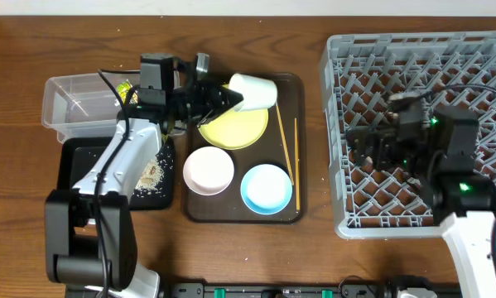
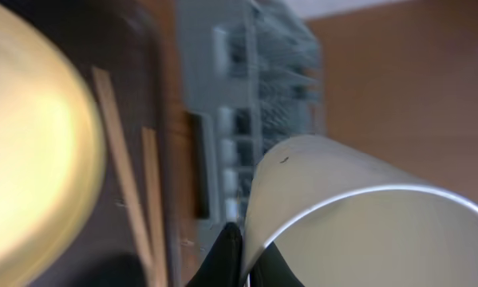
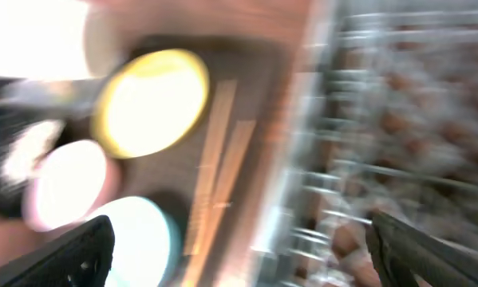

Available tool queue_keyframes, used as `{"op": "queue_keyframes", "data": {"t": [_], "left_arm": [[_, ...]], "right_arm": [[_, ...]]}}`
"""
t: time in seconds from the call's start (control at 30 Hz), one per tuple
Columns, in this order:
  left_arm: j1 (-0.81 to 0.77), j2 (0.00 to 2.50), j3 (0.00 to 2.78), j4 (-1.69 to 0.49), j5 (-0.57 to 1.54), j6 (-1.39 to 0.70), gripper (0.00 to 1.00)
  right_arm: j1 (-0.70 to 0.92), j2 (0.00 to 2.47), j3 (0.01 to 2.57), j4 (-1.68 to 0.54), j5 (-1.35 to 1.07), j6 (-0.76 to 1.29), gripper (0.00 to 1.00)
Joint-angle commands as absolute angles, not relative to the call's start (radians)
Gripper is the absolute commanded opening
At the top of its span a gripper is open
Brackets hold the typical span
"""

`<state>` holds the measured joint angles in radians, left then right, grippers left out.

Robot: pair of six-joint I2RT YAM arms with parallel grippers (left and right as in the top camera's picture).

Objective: Sort waste into correct bins and load items into the dishwasher rack
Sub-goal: 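Grasp the white cup with the left gripper and lift it, then hand the white cup from the left gripper to the right gripper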

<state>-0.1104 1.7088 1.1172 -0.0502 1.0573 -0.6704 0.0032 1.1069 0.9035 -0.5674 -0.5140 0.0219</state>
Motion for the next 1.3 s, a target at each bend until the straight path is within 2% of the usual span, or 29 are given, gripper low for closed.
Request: {"op": "queue_keyframes", "data": {"t": [0.0,0.17,0.4,0.7,0.9,1.03,1.27], "left_arm": [[-0.136,1.732,1.13,-0.035,1.264,-0.746,0.06],[-0.182,1.732,1.13,-0.035,1.304,-0.746,0.06],[-0.248,1.732,1.13,-0.035,1.328,-0.746,0.06],[-0.293,1.732,1.13,0.004,1.355,-0.807,0.06],[-0.315,1.732,1.13,0.086,1.387,-0.891,0.06],[-0.336,1.732,1.13,0.112,1.392,-0.918,0.06],[-0.34,1.732,1.13,0.112,1.399,-0.918,0.06]], "right_arm": [[0.015,1.165,0.921,-0.555,-0.907,-0.082,0.99],[0.015,1.251,0.921,-0.537,-1.118,-0.182,0.99],[0.051,1.341,0.921,-0.455,-1.234,-0.215,0.99],[0.104,1.382,0.921,-0.308,-1.239,-0.215,0.99],[0.138,1.382,0.921,-0.233,-1.239,-0.215,0.93],[0.155,1.382,0.921,-0.173,-1.239,-0.219,0.84],[0.149,1.382,0.921,-0.075,-1.231,-0.218,0.83]]}}
